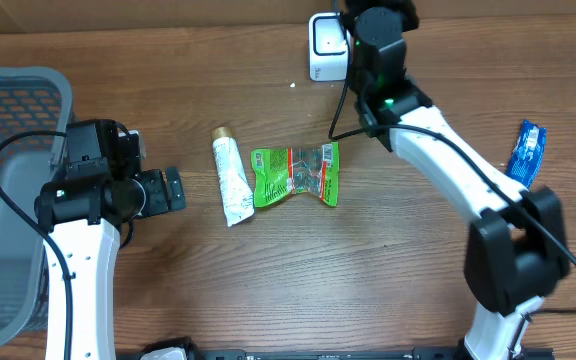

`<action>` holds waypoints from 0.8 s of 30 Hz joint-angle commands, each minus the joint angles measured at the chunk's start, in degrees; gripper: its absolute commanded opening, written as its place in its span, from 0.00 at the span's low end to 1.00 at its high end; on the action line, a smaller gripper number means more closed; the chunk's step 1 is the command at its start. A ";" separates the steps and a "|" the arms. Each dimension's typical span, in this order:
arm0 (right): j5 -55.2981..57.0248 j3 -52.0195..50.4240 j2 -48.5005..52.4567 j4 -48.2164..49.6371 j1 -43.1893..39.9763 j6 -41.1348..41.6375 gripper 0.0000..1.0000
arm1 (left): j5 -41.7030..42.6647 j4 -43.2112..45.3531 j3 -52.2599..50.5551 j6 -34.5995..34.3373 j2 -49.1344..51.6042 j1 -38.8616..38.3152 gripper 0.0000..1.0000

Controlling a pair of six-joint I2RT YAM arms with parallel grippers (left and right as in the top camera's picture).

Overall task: Scan the item barcode
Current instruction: 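Hold the pale green packet's barcode in front of the scanner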

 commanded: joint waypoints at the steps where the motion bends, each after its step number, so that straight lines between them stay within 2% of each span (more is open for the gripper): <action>1: -5.03 1.36 4.76 1.77 0.33 -19.06 0.04 | 0.59 0.00 0.04 1.07 -0.13 -0.07 1.00; 4: -6.21 1.36 8.24 4.94 0.33 -23.17 0.04 | 0.59 0.00 0.04 1.07 -0.13 -0.07 1.00; 8: -8.15 1.36 12.35 12.33 0.17 -24.30 0.04 | 0.59 0.00 0.04 1.07 -0.13 -0.07 1.00; 16: -15.61 1.38 20.31 20.90 -0.87 -35.93 0.04 | 0.59 0.00 0.04 1.07 -0.13 -0.07 1.00; 24: -18.29 1.49 22.08 24.22 -1.73 -37.40 0.04 | 0.59 0.00 0.04 1.07 -0.13 -0.07 1.00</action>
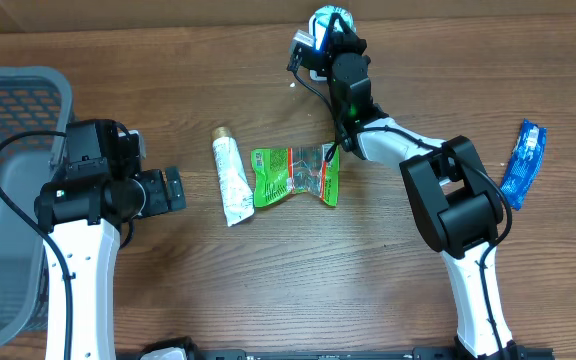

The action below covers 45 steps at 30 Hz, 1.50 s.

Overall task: Scan the item barcode
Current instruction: 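Hold the pale green packet's barcode in front of the scanner, then carry the pale green packet right and drop it beside the blue wrapper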

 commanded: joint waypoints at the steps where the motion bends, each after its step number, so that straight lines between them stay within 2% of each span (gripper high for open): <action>1: -2.58 1.44 -0.04 2.05 -0.90 -1.51 0.04 | 0.59 0.00 0.04 1.07 -0.13 -0.07 1.00; 27: -2.16 1.70 -0.07 1.64 -1.11 -1.42 0.04 | 0.59 0.00 0.04 1.09 -0.13 -0.07 1.00; 33: 4.48 1.70 -4.17 -2.34 -0.11 4.70 0.04 | 0.59 0.00 0.04 1.09 -0.13 -0.07 0.99; 36: 5.73 1.70 -10.10 -8.48 0.11 11.91 0.04 | 0.59 0.00 0.04 1.09 -0.13 -0.07 1.00; 40: 5.62 1.70 -20.98 -25.68 0.94 26.18 0.04 | 0.59 0.00 0.04 1.09 -0.13 -0.07 0.99; 42: 5.79 1.70 -26.64 -34.84 1.25 36.59 0.04 | 0.59 0.00 0.04 1.09 -0.13 -0.07 0.99; 45: 4.98 1.70 -35.54 -51.45 1.05 57.79 0.04 | 0.59 0.00 0.04 1.09 -0.13 -0.07 1.00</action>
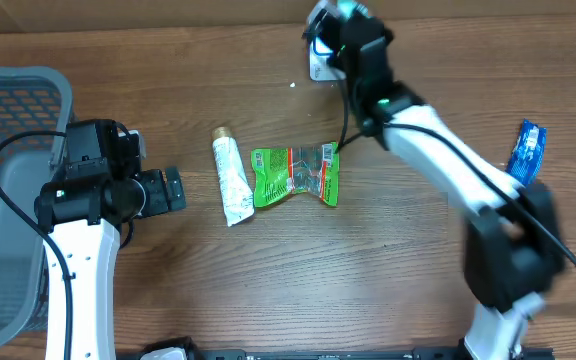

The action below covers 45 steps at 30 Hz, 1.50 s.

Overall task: Scan the item barcode
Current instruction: 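Carry the pale green packet right and drop it beside the blue wrapper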

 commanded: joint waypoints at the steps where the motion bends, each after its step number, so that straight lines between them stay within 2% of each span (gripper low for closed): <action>1: -0.83 1.55 -12.66 -11.13 -0.26 30.10 0.04 | 0.55 0.04 0.04 1.07 -0.13 -0.07 1.00; 3: -8.76 1.55 -17.84 -23.71 -1.64 40.46 0.04 | 0.55 0.04 0.04 1.07 -0.13 -0.07 1.00; 7: -20.48 1.55 -22.58 -41.20 -5.70 52.74 0.04 | 0.55 0.04 0.04 1.07 -0.13 -0.07 1.00; 11: -28.35 1.31 -22.75 -56.35 -12.63 58.60 0.04 | 0.55 0.04 0.04 1.07 -0.13 -0.07 1.00; 14: -32.94 -0.50 -21.51 -60.92 -18.64 59.21 0.04 | 0.55 0.04 0.04 1.07 -0.13 -0.07 0.99; 21: -39.85 -7.50 -17.14 -57.57 -32.72 59.19 0.04 | 0.55 0.04 0.04 1.07 -0.13 -0.07 1.00; 26: -40.98 -11.02 -11.72 -52.48 -39.04 59.21 0.04 | 0.55 0.04 0.04 1.07 -0.13 -0.07 0.99; 30: -40.13 -11.08 -7.06 -49.75 -41.42 59.17 0.04 | 0.55 0.04 0.04 1.07 -0.13 -0.07 1.00; 33: -34.23 -11.08 -4.94 -47.19 -42.49 59.19 0.04 | 0.55 0.04 0.04 1.07 -0.13 -0.07 1.00; 38: -27.23 -11.08 -4.37 -45.79 -42.93 59.17 0.04 | 0.55 0.04 0.04 1.07 -0.13 -0.07 1.00; 45: -25.88 -11.08 -4.35 -45.81 -42.93 58.73 0.04 | 0.55 0.04 0.04 1.07 -0.13 -0.07 1.00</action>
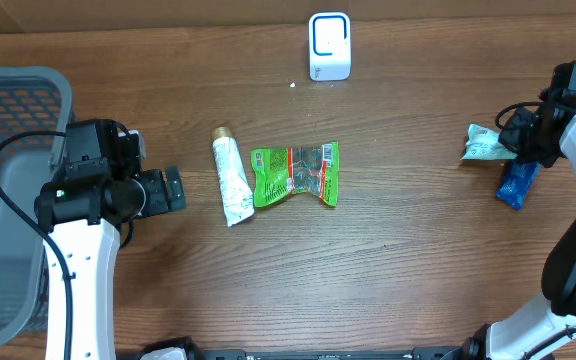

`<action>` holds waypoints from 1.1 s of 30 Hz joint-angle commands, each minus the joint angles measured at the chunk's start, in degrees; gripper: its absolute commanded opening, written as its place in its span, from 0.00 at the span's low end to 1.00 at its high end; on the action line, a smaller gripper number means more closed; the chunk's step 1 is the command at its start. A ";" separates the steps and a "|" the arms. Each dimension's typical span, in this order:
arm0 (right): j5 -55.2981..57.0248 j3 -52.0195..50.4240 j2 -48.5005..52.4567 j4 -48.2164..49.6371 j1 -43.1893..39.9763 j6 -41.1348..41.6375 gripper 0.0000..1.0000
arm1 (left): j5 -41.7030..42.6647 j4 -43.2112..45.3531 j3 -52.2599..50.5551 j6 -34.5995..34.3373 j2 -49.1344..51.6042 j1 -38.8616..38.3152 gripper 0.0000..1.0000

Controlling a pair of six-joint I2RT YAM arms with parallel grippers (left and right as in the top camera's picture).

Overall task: Scan the item barcode
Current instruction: 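Carry the pale green packet right and drop it beside the blue wrapper, then move the right gripper over to the green snack bag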

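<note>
The white barcode scanner (328, 45) stands at the back middle of the table, uncovered. My right gripper (511, 140) is far right, shut on a pale green-and-white packet (483, 145) that sticks out to its left, just above a blue packet (518, 184) lying on the table. A white tube (230, 181) and a green packet (296, 174) lie side by side at the table's middle. My left gripper (171, 190) rests left of the tube, open and holding nothing.
A grey mesh basket (8, 190) fills the left edge. A small white speck (293, 85) lies on the wooden table (368, 270) near the scanner. The right arm's cable loops by the right edge.
My right gripper was at the scanner at the back; now it is at the right edge beside the blue packet, holding the pale packet. The left arm, tube and green packet have not moved.
The right arm first reached over the scanner and hid part of it. Then its gripper held a small item right at the scanner, and was still there a moment later. Now the item hangs at the right edge by the blue packet.
</note>
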 commanded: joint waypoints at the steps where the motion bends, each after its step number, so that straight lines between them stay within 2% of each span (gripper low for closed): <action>1: 2.29 -0.04 -0.46 0.28 -0.15 -0.17 0.04 | 0.57 0.00 0.04 1.07 -0.13 -0.07 0.99; 3: 2.34 -0.04 -0.46 0.09 -0.15 -0.17 0.09 | 0.57 0.00 0.04 1.07 -0.13 -0.07 1.00; 4: 2.34 -0.04 -0.46 -0.11 -0.15 -0.17 0.20 | 0.57 0.00 0.04 1.07 -0.13 -0.07 1.00; 6: 2.27 -0.04 -0.46 -0.15 -0.15 -0.17 0.60 | 0.57 0.00 0.04 1.07 -0.13 -0.07 1.00; 7: 2.27 0.04 -0.46 -0.07 -0.15 -0.20 0.86 | 0.57 0.00 0.04 1.07 -0.13 -0.07 0.99; 8: 2.12 0.48 -0.46 -0.33 -0.04 -0.61 1.00 | 0.57 0.00 0.04 1.07 -0.13 -0.07 1.00; 16: -5.64 13.84 -0.46 -13.03 2.99 -4.90 1.00 | 0.57 0.00 0.04 1.07 -0.13 -0.07 1.00; 19: -15.45 18.23 -0.46 -16.39 5.51 -11.06 1.00 | 0.57 0.00 0.04 1.07 -0.13 -0.07 1.00; 22: -24.15 18.75 -0.46 -15.80 9.27 -13.22 1.00 | 0.57 0.00 0.04 1.07 -0.13 -0.07 1.00; 23: -26.12 18.51 -0.20 -15.43 11.74 -13.29 0.99 | 0.57 0.00 0.04 1.07 -0.13 -0.07 1.00; 25: -26.93 18.16 0.04 -14.84 15.26 -12.17 0.90 | 0.57 0.00 0.04 1.07 -0.13 -0.07 1.00; 28: -26.71 16.90 0.22 -12.11 21.84 -5.88 0.84 | 0.57 0.00 0.04 1.07 -0.13 -0.07 0.99; 29: -26.21 16.28 0.22 -10.75 24.00 -2.82 0.71 | 0.57 0.00 0.04 1.07 -0.13 -0.07 1.00; 32: -25.49 13.97 0.24 -5.53 30.86 4.28 0.20 | 0.57 0.00 0.04 1.07 -0.13 -0.07 1.00; 33: -24.06 13.16 0.35 -3.76 32.94 7.30 0.11 | 0.57 0.00 0.04 1.07 -0.13 -0.07 1.00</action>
